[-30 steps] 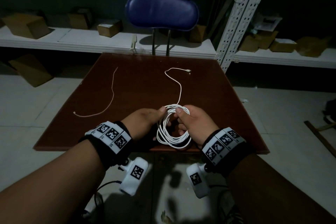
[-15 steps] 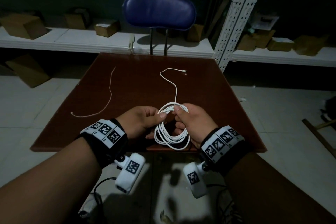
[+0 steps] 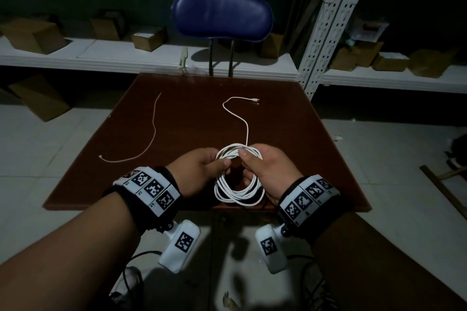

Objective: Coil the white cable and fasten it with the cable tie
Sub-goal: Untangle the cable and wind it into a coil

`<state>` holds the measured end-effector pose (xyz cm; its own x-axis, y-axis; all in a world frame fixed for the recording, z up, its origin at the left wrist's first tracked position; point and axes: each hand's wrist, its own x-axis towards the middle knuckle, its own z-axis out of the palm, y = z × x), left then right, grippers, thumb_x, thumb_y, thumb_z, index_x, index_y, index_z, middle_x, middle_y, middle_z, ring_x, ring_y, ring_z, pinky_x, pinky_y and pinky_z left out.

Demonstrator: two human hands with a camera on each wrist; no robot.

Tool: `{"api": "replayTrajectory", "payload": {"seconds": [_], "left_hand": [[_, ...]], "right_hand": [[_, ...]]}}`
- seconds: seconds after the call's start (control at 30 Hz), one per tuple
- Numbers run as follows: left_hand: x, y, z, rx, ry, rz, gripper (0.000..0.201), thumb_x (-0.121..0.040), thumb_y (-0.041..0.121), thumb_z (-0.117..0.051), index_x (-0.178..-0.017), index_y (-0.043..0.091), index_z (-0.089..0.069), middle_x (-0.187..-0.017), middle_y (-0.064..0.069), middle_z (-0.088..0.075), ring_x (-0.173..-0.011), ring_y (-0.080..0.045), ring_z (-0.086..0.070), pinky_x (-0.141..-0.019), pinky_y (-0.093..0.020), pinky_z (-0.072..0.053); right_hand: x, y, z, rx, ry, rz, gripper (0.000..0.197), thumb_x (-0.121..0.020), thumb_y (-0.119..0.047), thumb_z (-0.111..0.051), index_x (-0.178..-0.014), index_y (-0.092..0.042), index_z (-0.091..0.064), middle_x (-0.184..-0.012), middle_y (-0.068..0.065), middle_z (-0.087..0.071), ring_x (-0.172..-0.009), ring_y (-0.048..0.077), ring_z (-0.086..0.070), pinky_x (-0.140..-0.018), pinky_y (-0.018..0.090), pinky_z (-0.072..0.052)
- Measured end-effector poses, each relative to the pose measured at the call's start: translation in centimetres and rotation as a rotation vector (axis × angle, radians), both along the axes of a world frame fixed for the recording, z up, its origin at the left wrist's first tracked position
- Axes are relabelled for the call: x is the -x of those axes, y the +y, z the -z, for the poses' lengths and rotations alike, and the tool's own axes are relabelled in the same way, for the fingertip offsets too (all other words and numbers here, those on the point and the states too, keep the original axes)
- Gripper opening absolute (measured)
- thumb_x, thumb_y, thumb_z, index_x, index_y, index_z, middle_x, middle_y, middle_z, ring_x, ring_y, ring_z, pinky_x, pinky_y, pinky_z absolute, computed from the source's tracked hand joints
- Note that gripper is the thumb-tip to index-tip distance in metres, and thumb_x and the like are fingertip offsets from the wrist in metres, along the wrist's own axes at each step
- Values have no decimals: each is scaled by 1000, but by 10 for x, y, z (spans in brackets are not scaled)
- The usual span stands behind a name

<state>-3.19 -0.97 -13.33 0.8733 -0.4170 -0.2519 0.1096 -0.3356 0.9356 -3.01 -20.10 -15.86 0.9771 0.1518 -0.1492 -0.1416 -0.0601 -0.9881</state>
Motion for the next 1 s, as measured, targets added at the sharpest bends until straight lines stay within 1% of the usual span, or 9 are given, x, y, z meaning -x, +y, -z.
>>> {"api": "replayTrajectory", "payload": {"seconds": [0.17,0.27,0.33,0.47,0.6,0.73,0.8,0.9,1.0], "left_hand": [[0,4,-2,-23,-58,-71,22,-96,35,-57,-83,19,-66,-90,-21,-70,-84,-31,-67,-87,-50,-53],[-2,7,-8,42,-44,-137,23,-102,26,-53,-86,13,-64,-70,-7,-65,-64,-17,-63,-66,-31,-54],[-4,8,-13,102,-29,-194,24,-103,21,-49,-86,9,-61,-62,-2,-59,-50,-12,-57,-49,-23,-48],[-4,10,-20,251,-11,-240,25,-105,19,-45,-87,4,-54,-55,-9,-45,-39,-18,-43,-38,-23,-37],[-2,8,-27,405,-34,-196,26,-105,15,-41,-87,2,-53,-53,-10,-37,-38,-20,-37,-40,-23,-34],[2,8,-33,437,-31,-239,22,-105,14,-41,-92,1,-53,-54,-10,-35,-36,-20,-40,-39,-21,-35],[3,9,-34,440,-39,-218,23,-105,14,-41,-91,1,-53,-53,-10,-36,-38,-21,-41,-41,-23,-36],[0,15,-29,385,-63,-239,27,-105,16,-42,-86,2,-54,-52,-12,-39,-39,-23,-42,-45,-28,-35],[-9,29,-17,195,-97,-338,32,-103,27,-49,-76,14,-62,-58,-16,-53,-46,-28,-52,-53,-36,-43]], "right_hand": [[0,0,-7,-82,29,56,36,-91,-46,-64,-96,-10,-70,-76,6,-70,-67,19,-67,-70,40,-57],[-4,-3,-10,-193,135,238,57,-93,-59,-52,-109,-6,-67,-95,16,-77,-88,31,-74,-83,47,-59],[-5,-4,-9,-237,221,347,58,-97,-56,-49,-107,0,-62,-94,22,-74,-83,37,-72,-74,46,-60],[3,4,-6,-256,450,380,33,-103,-34,-51,-79,-11,-55,-54,4,-50,-44,17,-47,-41,22,-37],[12,18,-1,-210,572,250,26,-101,-31,-52,-87,-9,-54,-49,7,-60,-36,16,-55,-34,17,-37],[20,36,0,-275,654,134,43,-101,-43,-47,-98,-2,-58,-76,17,-70,-55,22,-69,-35,18,-44],[18,43,-1,-358,622,178,32,-99,-31,-56,-110,-1,-60,-87,17,-67,-53,21,-69,-36,20,-46],[8,45,1,-434,547,357,25,-91,0,-61,-117,-2,-62,-81,14,-67,-48,19,-66,-40,22,-49],[0,40,0,-380,464,456,25,-92,8,-55,-116,5,-59,-78,16,-65,-46,17,-65,-42,25,-52]]}}
